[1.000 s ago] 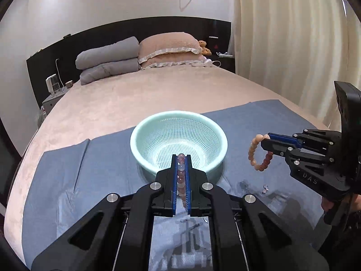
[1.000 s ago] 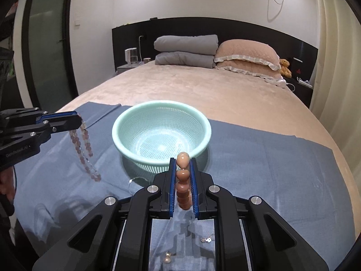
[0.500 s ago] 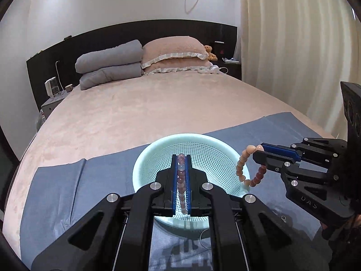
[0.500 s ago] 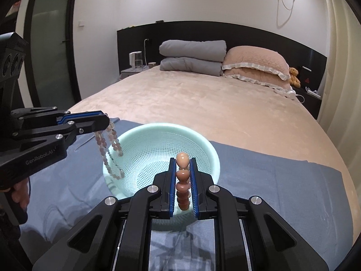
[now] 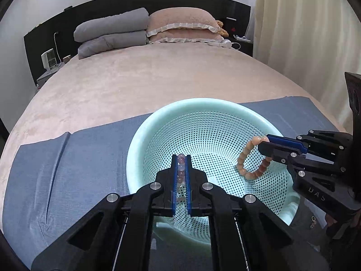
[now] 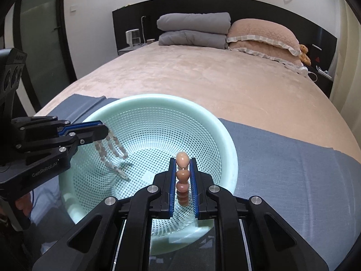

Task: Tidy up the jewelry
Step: 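Carry both bracelets up and over the mint-green basket with both grippers, then open both grippers to drop the bracelets into the basket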

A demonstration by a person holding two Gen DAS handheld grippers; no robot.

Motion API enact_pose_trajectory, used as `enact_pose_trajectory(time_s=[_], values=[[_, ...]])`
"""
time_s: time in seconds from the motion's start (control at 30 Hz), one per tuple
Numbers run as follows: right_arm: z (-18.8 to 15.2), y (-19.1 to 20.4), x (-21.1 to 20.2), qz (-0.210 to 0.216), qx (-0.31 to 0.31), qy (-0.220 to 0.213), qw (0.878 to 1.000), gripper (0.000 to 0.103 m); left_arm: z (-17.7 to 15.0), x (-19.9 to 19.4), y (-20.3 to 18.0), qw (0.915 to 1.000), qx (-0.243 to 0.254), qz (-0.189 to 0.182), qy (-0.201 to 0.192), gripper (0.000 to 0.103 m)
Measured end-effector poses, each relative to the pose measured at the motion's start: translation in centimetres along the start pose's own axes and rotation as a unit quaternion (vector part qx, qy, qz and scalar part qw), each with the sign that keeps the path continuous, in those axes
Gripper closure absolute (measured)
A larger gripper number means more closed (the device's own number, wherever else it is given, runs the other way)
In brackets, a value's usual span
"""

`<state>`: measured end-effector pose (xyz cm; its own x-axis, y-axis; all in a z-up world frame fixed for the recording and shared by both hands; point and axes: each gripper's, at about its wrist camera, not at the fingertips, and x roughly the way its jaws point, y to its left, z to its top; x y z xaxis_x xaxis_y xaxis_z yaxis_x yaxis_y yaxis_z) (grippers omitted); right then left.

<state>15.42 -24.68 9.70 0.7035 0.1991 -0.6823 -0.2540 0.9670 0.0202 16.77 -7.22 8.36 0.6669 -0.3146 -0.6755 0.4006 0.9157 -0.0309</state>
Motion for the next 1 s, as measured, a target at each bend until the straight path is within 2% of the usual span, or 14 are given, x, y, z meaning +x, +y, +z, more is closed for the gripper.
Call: enact_pose_trajectory(time_s=[0.27, 0.3, 0.33, 0.37, 0.4, 0.43, 0.47, 0.5, 0.8, 1.0], values=[[0.3, 0.5, -1.0, -0.011, -0.006, -0.015, 1.000, 0.090, 0.3, -0.4, 0.4, 0.9999, -0.013, 0.001, -0.002, 0.096], [0.3, 0.5, -1.2, -0.015, -0.008, -0.014, 1.000, 0.088, 0.4, -0.7, 0.5, 0.9999, -0.014, 0.005, -0.003, 0.095], [0.2, 0.6, -1.5, -0.017, -0.009, -0.014, 1.000, 0.079, 0.4, -1.0, 0.5, 0.9999, -0.013, 0.007, -0.005, 0.093], [0.2, 0.6, -1.8, -0.018, -0.009, -0.016, 1.000, 0.067, 0.4, -1.6, 0.6, 0.9998, -0.014, 0.012, -0.009, 0.084], [0.1, 0.6, -2.3, -0.020, -0.009, -0.021, 1.000, 0.061, 0.4, -2.1, 0.6, 0.9996, -0.017, 0.018, -0.015, 0.071], [0.0, 0.7, -2.9, -0.024, -0.010, -0.028, 0.999, 0.057, 0.5, -2.7, 0.7, 0.9993, -0.019, 0.024, -0.021, 0.064], [-0.1, 0.7, -3.5, -0.029, -0.010, -0.033, 0.999, 0.054, 0.5, -3.5, 0.8, 0.9989, -0.023, 0.029, -0.029, 0.053], [-0.2, 0.8, -4.1, -0.032, -0.009, -0.035, 0.999, 0.052, 0.6, -4.2, 0.8, 0.9986, -0.025, 0.032, -0.035, 0.048], [-1.8, 1.7, -8.5, -0.042, -0.013, -0.042, 0.998, 0.049, -0.7, -9.4, 0.1, 0.9970, -0.024, 0.053, -0.051, 0.029], [-3.8, 1.9, -10.6, -0.050, -0.010, -0.033, 0.998, 0.048, -2.5, -11.3, -0.7, 0.9973, -0.030, 0.049, -0.045, 0.025]])
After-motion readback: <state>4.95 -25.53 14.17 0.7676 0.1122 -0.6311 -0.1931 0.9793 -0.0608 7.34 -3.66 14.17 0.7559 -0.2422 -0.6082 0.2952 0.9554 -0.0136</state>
